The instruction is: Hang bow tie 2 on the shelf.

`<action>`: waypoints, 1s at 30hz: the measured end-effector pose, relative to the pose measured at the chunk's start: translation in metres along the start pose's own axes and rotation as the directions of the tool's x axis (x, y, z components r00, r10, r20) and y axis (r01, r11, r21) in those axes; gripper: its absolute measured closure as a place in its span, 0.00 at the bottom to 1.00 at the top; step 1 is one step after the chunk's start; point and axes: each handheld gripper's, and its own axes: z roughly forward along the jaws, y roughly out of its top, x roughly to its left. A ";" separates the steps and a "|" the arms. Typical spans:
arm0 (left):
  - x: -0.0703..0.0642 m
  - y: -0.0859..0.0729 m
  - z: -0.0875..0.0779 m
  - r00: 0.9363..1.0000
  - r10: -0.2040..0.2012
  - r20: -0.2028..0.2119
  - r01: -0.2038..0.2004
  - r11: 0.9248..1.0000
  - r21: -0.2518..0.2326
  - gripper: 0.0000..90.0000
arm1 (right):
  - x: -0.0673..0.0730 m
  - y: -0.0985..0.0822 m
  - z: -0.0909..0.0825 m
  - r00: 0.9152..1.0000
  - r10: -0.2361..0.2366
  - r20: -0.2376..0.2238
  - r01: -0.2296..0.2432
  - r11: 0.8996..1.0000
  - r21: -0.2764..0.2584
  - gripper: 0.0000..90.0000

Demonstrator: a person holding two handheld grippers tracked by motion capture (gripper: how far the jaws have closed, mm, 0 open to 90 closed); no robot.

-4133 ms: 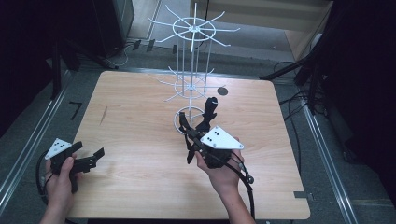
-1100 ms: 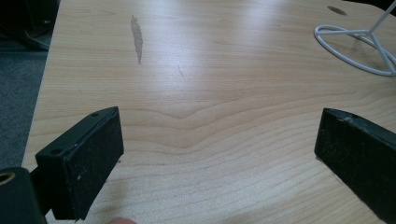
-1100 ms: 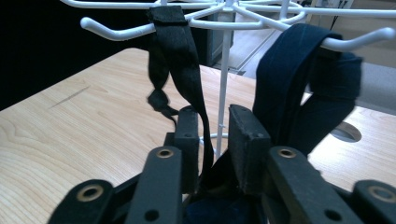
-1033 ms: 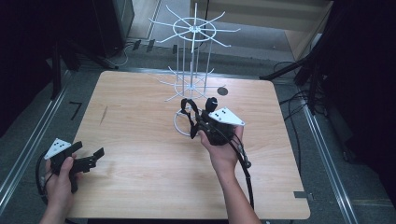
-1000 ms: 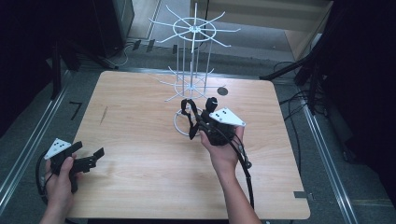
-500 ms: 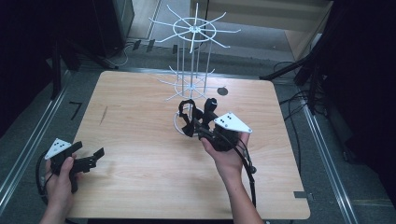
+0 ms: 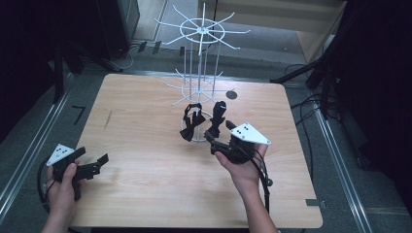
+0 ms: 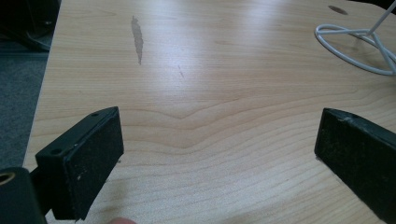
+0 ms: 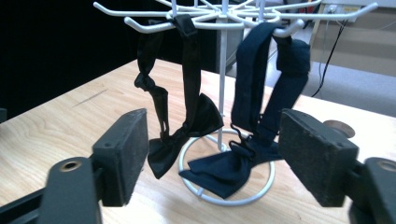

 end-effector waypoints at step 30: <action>-0.001 0.000 0.000 1.000 0.000 -0.001 0.000 1.000 0.003 0.02 | -0.031 -0.035 -0.029 0.999 0.024 0.032 -0.025 0.999 0.031 0.12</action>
